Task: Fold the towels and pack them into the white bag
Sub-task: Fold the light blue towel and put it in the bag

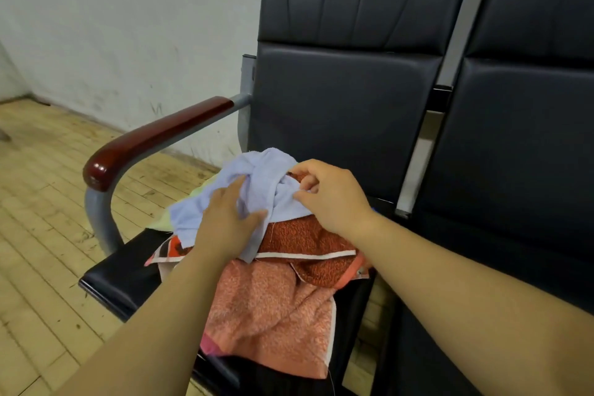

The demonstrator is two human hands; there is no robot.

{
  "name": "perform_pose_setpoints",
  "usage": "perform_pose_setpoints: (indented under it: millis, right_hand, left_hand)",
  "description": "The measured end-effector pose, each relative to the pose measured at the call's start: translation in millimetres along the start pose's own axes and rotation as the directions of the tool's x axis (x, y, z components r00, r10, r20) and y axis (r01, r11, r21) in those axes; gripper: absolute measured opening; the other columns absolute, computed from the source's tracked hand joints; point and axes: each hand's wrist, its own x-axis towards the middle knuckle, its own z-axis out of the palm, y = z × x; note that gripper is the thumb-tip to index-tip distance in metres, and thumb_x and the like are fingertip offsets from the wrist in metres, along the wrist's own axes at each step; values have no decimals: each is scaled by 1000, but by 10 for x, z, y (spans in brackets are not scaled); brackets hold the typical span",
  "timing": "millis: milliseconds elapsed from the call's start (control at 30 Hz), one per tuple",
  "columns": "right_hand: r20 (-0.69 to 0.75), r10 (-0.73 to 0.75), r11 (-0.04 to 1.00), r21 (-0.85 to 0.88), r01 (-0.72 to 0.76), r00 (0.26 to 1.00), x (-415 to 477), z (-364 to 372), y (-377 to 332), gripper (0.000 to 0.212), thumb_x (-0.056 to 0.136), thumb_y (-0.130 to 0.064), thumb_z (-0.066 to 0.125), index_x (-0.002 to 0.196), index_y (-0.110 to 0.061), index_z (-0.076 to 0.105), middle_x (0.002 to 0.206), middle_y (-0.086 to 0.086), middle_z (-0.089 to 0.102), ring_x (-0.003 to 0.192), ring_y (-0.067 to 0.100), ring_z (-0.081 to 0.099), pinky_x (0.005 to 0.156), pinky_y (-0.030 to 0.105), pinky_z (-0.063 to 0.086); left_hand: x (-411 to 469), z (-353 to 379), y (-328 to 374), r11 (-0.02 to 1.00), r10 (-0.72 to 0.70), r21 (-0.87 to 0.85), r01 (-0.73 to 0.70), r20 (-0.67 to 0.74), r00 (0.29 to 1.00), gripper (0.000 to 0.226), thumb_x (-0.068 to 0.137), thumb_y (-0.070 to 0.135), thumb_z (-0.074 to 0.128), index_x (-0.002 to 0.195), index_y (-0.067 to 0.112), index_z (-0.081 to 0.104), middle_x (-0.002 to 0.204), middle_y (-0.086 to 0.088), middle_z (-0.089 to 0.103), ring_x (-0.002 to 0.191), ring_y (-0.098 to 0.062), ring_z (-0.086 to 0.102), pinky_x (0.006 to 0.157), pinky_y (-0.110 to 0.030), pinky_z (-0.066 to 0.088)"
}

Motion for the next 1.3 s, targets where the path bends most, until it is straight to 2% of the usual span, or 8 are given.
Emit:
perform_pose_setpoints:
  millis: [100,267,433,500,633,867,1033,1300]
  right_hand:
    - [15,-9,1000,10,9,1000,-138,-260,54,31,87,-18,77,115,-30,70,85,-15,67,77,0,62,76,21,52]
    - [-16,15,1000,-15,-15,1000,-289,-618,121,24,87,-15,77,109,-24,73,82,-13,67,74,5,63,74,26,54]
    - [-100,43,997,63,-36,994,-390,-919,9,26,87,-15,76,109,-28,71,79,-10,70,68,3,64,67,15,47]
    - [-114,24,998,60,-17,993,-432,-1068,-76,26,88,-17,76,110,-28,71,81,-11,70,72,2,65,67,13,47]
    - [-181,-31,998,41,39,983,-531,-1469,-276,24,87,-18,75,110,-28,72,80,-13,72,76,1,66,74,15,50]
    - [-234,-25,1000,-16,21,972,-1021,-2299,-434,22,88,-16,75,100,-33,71,84,-10,72,75,4,67,73,21,54]
    - [-247,41,995,-84,-63,968,-1615,-2909,-323,20,87,-17,76,99,-33,73,81,-13,71,74,-2,65,64,11,45]
    - [-313,285,947,-54,-317,906,-2761,-3506,405,20,83,-15,80,93,-31,74,75,-10,72,67,-1,65,68,21,47]
  left_hand:
    - [-33,72,30,1000,6,-31,-6,12,1000,60,96,26,66,152,24,44,141,-7,59,123,-29,57,98,-35,43]
    - [-98,-141,301,991,109,-61,-117,-112,988,27,98,17,61,122,19,72,111,-6,72,105,-25,64,87,-27,40]
    - [-348,-506,902,950,200,-183,-253,-265,943,26,99,15,58,98,39,68,80,20,62,79,18,57,69,0,37]
    - [-394,-582,1096,946,227,-164,-280,-282,932,23,101,19,56,103,33,73,92,8,68,79,8,56,68,-1,36]
    - [-435,-679,1395,945,247,-153,-291,-254,935,28,103,24,56,127,23,70,127,1,67,108,-11,56,93,-19,37]
    - [-728,-737,2144,898,356,-195,-394,-205,912,32,104,28,55,134,22,64,119,10,60,105,-6,52,92,-20,40]
    - [-1039,-451,2649,850,399,-316,-423,-138,906,27,101,28,59,127,25,69,114,17,63,98,0,58,83,-8,43]
    - [-1489,489,3227,818,444,-481,-316,177,878,24,99,25,63,121,29,72,111,17,68,100,-2,63,78,-18,52]
